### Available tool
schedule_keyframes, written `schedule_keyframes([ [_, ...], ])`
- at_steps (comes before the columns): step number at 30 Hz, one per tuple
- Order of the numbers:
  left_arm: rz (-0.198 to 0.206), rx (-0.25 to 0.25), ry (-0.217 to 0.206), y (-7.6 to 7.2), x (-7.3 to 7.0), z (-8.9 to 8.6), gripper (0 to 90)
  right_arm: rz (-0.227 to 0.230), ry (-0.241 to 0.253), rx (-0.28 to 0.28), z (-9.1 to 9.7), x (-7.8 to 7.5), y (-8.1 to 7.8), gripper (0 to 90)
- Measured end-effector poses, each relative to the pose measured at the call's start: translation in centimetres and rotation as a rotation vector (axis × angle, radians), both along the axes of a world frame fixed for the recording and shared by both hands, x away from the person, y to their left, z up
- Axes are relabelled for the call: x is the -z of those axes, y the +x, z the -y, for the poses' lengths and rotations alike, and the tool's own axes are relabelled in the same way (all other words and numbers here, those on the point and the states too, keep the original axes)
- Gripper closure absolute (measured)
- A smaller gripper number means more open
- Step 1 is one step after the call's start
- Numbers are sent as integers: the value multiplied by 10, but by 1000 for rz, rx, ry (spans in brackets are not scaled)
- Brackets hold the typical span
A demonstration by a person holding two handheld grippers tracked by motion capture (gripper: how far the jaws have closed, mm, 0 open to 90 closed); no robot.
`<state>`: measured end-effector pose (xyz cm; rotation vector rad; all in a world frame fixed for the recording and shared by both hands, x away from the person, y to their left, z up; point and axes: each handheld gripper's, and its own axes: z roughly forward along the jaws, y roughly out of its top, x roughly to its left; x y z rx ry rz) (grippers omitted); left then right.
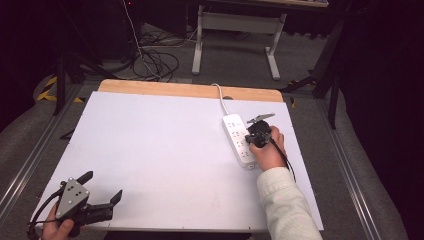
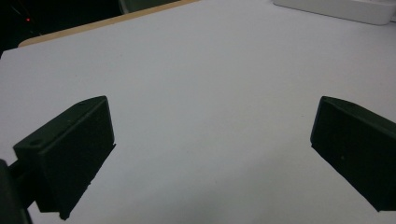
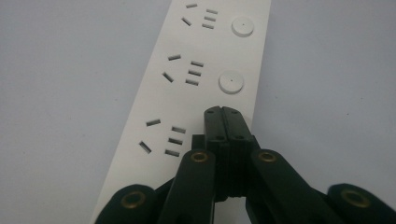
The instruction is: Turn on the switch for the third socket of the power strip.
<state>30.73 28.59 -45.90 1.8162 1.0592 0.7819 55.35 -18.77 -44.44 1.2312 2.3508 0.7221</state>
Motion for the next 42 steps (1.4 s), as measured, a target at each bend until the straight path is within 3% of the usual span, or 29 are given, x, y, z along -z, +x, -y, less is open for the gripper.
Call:
schedule_keyframes([
  [4, 1, 1, 1, 0, 0, 0, 0, -10, 48, 15, 4, 1, 1, 900],
  [14, -1, 2, -1, 0, 0, 0, 0, -13, 41, 10, 4, 1, 1, 900],
  [17, 1, -2, -1, 1, 0, 1, 0, 22, 2, 0, 0, -1, 0, 900],
  [21, -1, 1, 4, 2, 0, 0, 0, 98, 62, -2, 1, -16, -4, 900],
  [27, -2, 3, -5, 2, 0, 0, 0, 131, 94, -15, 2, -33, -10, 900],
  [32, -1, 5, -3, 2, 0, 1, 0, 175, 151, -41, 0, -49, -24, 900],
  [42, -2, 5, -7, 3, 0, 1, 0, 218, 200, -61, 2, -64, -39, 900],
])
